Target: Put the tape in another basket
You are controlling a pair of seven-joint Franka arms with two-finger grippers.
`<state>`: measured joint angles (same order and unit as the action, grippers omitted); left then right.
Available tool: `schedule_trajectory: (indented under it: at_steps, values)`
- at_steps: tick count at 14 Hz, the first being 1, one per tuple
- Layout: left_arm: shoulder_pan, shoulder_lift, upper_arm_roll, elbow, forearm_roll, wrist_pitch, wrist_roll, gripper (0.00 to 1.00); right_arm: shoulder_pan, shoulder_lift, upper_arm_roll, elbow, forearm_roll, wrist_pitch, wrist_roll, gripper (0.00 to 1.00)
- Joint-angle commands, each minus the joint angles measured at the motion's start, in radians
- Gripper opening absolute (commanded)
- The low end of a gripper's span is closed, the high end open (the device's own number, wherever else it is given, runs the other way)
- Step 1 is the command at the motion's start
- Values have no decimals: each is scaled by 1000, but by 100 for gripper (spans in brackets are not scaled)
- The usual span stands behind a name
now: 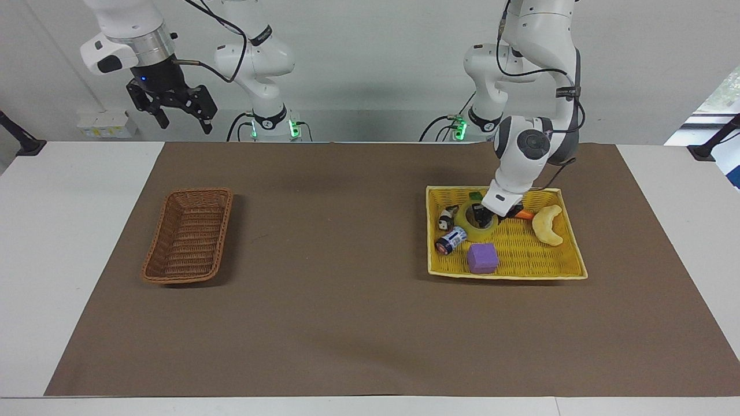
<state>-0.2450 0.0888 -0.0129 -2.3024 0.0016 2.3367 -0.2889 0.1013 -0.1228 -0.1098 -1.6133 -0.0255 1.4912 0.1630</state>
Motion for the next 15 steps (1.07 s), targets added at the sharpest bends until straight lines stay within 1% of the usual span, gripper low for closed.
schedule_trajectory:
  at_steps: [1,4,9,11,12,13,15]
  values:
    - [-8,-9,16,70,3,-104,-27,0,-5,-26,4,-33,13,20,-8,100]
    - [6,-8,19,193,5,-245,-27,0,-5,-26,4,-33,16,18,-8,100]
    - [23,-17,27,362,5,-368,-19,0,-5,-26,4,-33,29,20,-8,100]
    - [44,-35,27,415,5,-401,10,0,-2,-29,4,-39,88,21,-10,100]
    - [46,-32,28,438,5,-422,26,0,7,-21,7,-46,113,30,-11,100]
    - [46,-28,28,451,6,-430,34,0,49,-14,9,-65,137,71,-11,100]
    - [43,-35,27,463,6,-460,37,0,122,-14,9,-121,142,188,-3,100]
